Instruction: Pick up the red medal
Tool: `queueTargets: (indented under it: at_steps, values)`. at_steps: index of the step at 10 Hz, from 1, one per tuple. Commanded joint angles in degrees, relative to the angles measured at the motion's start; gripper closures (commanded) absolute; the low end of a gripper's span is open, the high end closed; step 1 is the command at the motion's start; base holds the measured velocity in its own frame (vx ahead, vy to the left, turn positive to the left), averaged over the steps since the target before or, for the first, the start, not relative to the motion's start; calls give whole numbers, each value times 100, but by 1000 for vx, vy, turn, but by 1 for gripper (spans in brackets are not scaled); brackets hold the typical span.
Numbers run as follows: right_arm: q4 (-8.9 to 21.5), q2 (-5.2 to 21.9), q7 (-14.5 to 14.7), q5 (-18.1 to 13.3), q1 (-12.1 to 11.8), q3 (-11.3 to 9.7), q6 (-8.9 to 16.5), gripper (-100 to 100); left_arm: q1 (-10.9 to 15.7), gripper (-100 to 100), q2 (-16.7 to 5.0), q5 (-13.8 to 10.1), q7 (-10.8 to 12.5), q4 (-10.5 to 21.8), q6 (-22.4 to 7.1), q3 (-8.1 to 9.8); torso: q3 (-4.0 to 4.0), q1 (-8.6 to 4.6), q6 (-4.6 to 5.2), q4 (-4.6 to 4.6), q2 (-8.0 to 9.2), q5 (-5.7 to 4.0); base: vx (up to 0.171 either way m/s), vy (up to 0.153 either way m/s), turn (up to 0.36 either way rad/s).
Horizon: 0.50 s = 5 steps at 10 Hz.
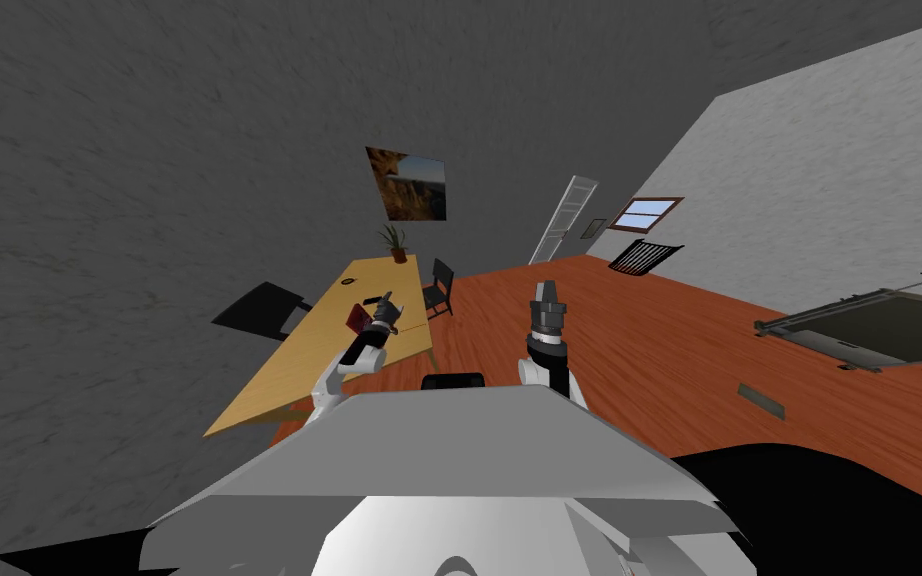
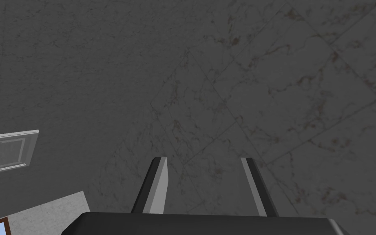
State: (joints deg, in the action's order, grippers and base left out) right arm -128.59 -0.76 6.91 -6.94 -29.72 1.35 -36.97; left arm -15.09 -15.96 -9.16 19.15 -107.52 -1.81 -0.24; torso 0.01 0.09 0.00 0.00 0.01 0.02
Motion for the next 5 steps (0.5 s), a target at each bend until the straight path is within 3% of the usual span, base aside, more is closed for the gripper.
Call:
queueTargets:
  at_steps: [1, 2, 4, 5]
  values:
    - [0, 0, 0, 0, 0, 0, 0, 0, 170, -100, -102, -156, 180, 286, -286, -51, 0, 0, 0, 0, 0, 0, -14, 29, -81]
    - [0, 0, 0, 0, 0, 0, 0, 0, 170, -100, -102, -156, 180, 293, -322, -51, 0, 3, -1, 0, 0, 1, -11, 21, -40]
    - [0, 0, 0, 0, 0, 0, 0, 0, 409, -100, -262, -367, 414, 707, -669, -120, 0, -3, -1, 0, 0, 0, -12, 19, -84]
    - [0, 0, 0, 0, 0, 0, 0, 0, 409, -100, -262, -367, 414, 736, -708, -120, 0, 1, -1, 0, 1, 0, -13, 22, -41]
